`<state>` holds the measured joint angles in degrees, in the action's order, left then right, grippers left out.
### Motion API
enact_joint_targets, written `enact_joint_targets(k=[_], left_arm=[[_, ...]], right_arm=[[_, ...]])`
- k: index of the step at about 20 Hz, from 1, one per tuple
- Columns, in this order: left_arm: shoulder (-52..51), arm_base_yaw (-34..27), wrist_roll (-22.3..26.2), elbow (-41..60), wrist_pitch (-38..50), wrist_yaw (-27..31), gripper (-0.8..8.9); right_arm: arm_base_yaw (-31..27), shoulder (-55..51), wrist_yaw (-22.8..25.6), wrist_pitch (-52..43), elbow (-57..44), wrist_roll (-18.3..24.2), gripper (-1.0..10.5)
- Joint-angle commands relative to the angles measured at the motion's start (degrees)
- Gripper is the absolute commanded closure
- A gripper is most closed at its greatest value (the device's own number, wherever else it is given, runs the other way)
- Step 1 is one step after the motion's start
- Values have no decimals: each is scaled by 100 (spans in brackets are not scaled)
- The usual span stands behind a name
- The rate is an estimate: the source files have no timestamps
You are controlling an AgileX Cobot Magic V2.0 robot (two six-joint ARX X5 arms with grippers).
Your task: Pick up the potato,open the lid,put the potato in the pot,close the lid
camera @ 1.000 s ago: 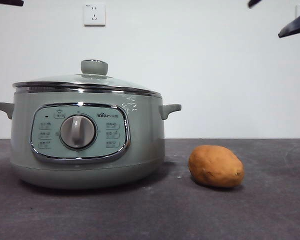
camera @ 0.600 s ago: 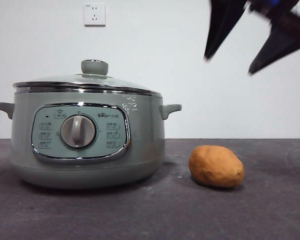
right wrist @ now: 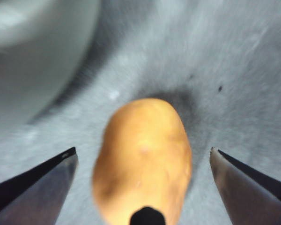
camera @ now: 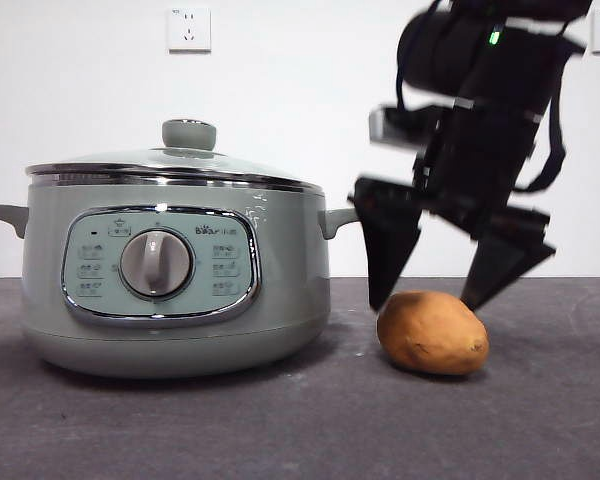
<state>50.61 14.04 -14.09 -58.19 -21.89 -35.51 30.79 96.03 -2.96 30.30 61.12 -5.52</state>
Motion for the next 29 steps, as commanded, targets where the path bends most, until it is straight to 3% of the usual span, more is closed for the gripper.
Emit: enact_joint_targets(k=[1, 2, 6, 7, 13, 19, 22, 25, 29], left_arm=[[-9, 52, 101, -24, -11, 107, 386], [-9, 55, 125, -24, -11, 107, 386], [-9, 66, 223, -24, -57, 315, 386], [-9, 68, 234, -24, -79, 411, 386], [365, 173, 553, -70, -160, 1034, 386], [2020, 737, 1318, -1279, -973, 2267, 386], [2691, 927, 1416, -1659, -1032, 2435, 387], [3163, 1084, 1438, -1714, -1084, 2780, 387], [3484, 1237, 1547, -1714, -1226, 3062, 387]], right_arm=[[4, 302, -2, -90, 7, 0, 480], [4, 374, 7, -114, 7, -2, 486], [11, 363, 7, -125, 7, -61, 919], [9, 313, 9, -105, 7, -61, 963], [0, -828, 26, 610, 11, -63, 959], [-2, -2065, 57, 1185, 11, -66, 959], [-2, -2332, 120, 1226, 11, -72, 959], [-2, -2437, 494, 1248, 11, -107, 959], [-9, -2441, 496, 1307, 11, -107, 959]])
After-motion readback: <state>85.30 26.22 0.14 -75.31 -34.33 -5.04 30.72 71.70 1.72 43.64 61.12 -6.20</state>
